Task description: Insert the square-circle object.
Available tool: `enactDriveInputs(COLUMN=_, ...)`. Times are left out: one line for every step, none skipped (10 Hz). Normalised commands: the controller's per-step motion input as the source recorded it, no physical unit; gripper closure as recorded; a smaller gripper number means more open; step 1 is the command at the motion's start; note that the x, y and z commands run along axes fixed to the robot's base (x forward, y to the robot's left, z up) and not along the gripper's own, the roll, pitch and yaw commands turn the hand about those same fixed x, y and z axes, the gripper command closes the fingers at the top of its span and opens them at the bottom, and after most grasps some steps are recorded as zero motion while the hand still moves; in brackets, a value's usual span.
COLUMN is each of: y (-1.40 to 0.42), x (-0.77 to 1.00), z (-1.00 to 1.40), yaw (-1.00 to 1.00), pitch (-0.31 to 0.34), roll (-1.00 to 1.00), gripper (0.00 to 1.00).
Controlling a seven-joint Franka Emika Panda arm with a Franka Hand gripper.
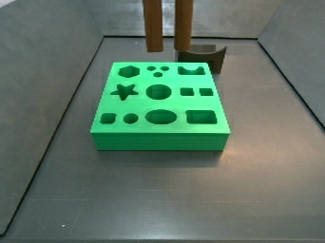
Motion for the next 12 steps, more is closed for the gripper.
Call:
enactDriveInputs(y=0.00, x=-0.98, z=-0.91, yaw=0.26, pitch=-0.019, roll=-0.06, gripper=1.00)
enactDriveInputs(y=0.00, x=-1.00, z=-0.84, yaw=0.14, pitch=-0.020, roll=-0.08, gripper=1.00)
enactDriveInputs(y=-0.05, x=-1.00, z=-0.69, yaw=0.05, pitch=-0.027, roll=-0.17, gripper=1.00)
enactDriveInputs(y=-0.17, x=-0.94, z=-0.58, yaw=0.07, pitch=-0.031, roll=-0.16, gripper=1.00)
enactDriveInputs(y=-0.21, x=-0.79, z=-0.43, yaw=0.02, pitch=-0.090, roll=-0.21, gripper=1.00)
enactDriveInputs(y=-0.25, x=-0.58, z=-0.21, yaw=0.00, pitch=-0.090, roll=-0.18, gripper=1.00)
enactDriveInputs(y=-0.31, x=-0.42, z=-0.20, yaw=0.00, pitch=-0.074, roll=-0.09, gripper=1.00)
enactDriveInputs(y=-0.32, x=-0.31, z=-0.21, yaw=0.00, pitch=-0.059, roll=-0.04, gripper=1.00)
enactDriveInputs(y=-0.24, x=0.00, z=-0.18, yaw=-0.05, pitch=0.000, roll=0.01, gripper=1.00)
enactDriveInputs(y=-0.12, x=0.17, z=-0.17, yaw=-0.15, pitch=0.043, roll=0.12, gripper=1.00)
enactDriveInputs(y=-0.07, x=0.27, z=-0.25, yaw=-0.11, pitch=0.077, roll=0.16, gripper=1.00)
enactDriveInputs(y=0.00, x=0.35, z=-0.28, yaw=-0.06, pitch=0.111, roll=0.18, gripper=1.00)
